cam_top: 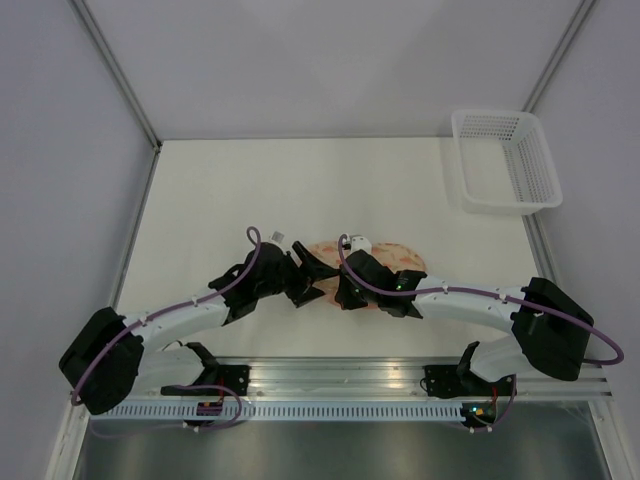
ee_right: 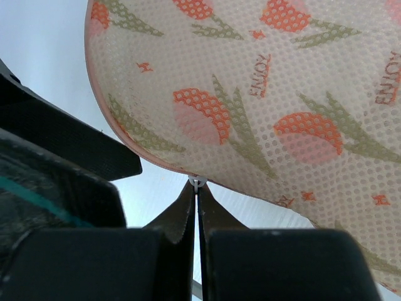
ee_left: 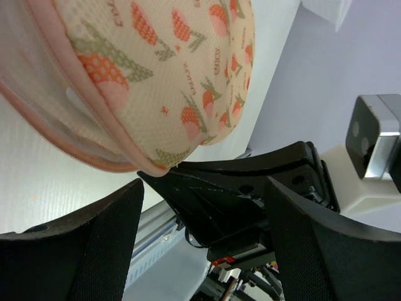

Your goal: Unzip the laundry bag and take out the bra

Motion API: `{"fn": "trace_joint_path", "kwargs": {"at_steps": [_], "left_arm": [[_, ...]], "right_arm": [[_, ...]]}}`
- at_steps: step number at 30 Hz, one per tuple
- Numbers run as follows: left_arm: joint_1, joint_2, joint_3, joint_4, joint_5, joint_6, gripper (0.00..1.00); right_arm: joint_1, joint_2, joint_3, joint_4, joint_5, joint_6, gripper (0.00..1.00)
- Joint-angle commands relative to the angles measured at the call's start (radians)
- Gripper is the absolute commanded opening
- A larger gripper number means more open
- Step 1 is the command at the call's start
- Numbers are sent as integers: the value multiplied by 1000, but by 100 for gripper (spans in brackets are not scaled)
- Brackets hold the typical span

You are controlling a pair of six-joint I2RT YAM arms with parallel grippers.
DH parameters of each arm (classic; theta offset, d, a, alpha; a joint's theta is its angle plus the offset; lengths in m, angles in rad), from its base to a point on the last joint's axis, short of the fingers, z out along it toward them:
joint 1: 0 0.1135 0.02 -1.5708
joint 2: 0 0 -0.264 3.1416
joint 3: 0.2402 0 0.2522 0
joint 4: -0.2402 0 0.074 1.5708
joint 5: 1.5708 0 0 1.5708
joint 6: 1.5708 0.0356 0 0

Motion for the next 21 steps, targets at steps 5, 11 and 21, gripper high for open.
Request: {"fn": "trace_joint_path", "kwargs": {"at_steps": [5,11,21], "left_arm": [[-43,32,8,-104,-36,-110,84],[-74,70,40,-103,-173,-141,88],[-74,254,100,21,-247,-147,70]], "right_arm": [[-4,-24,-1,37,18,-17,0],[-3,-30,-10,46,7,-12,0],[-3,-47,-18,52,-14,-18,0]]}}
